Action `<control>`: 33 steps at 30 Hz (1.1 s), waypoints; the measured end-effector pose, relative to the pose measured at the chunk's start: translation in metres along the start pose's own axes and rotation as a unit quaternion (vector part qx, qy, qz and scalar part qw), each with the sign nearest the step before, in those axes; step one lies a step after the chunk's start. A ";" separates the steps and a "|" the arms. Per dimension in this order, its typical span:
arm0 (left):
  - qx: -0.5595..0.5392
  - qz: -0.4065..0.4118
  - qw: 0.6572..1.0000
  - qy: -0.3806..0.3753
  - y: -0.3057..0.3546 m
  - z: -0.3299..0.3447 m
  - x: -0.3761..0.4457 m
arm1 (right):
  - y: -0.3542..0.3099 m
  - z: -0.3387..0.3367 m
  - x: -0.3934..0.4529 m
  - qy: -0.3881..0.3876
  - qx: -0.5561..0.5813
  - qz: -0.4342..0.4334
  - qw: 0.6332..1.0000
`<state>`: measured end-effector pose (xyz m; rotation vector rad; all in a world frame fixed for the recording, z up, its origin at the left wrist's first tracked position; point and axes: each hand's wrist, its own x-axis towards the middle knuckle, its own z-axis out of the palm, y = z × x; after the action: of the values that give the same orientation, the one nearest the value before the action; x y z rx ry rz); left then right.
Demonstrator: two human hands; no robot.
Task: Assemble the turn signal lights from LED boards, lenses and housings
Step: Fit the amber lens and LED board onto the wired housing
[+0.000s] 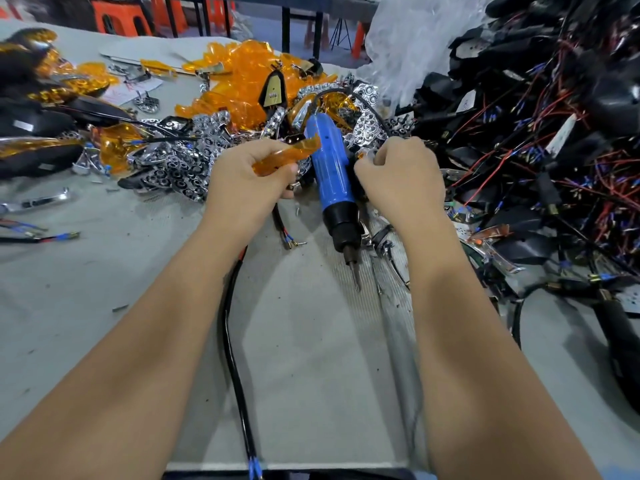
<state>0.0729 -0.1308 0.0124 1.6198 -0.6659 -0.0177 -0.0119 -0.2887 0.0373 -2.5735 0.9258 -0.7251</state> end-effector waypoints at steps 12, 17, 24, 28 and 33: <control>0.059 0.023 0.998 0.011 -0.005 -0.001 0.004 | -0.001 0.019 -0.002 0.065 0.263 0.012 0.962; 0.018 0.004 0.999 0.043 -0.004 -0.002 0.005 | -0.012 0.018 -0.009 0.092 0.329 -0.008 0.940; -0.019 -0.018 0.998 0.055 -0.006 -0.003 0.006 | -0.020 0.019 -0.015 0.060 0.363 -0.041 0.929; -0.024 -0.010 0.998 0.054 -0.005 -0.002 0.006 | -0.024 0.015 -0.018 0.088 0.429 -0.025 0.899; -0.076 0.020 0.997 0.027 -0.002 -0.002 0.003 | -0.022 0.014 -0.015 0.117 0.471 0.037 0.873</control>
<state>0.0771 -0.1300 0.0122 1.4550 -0.6395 0.0040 -0.0032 -0.2607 0.0305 -1.5984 0.5113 -1.1290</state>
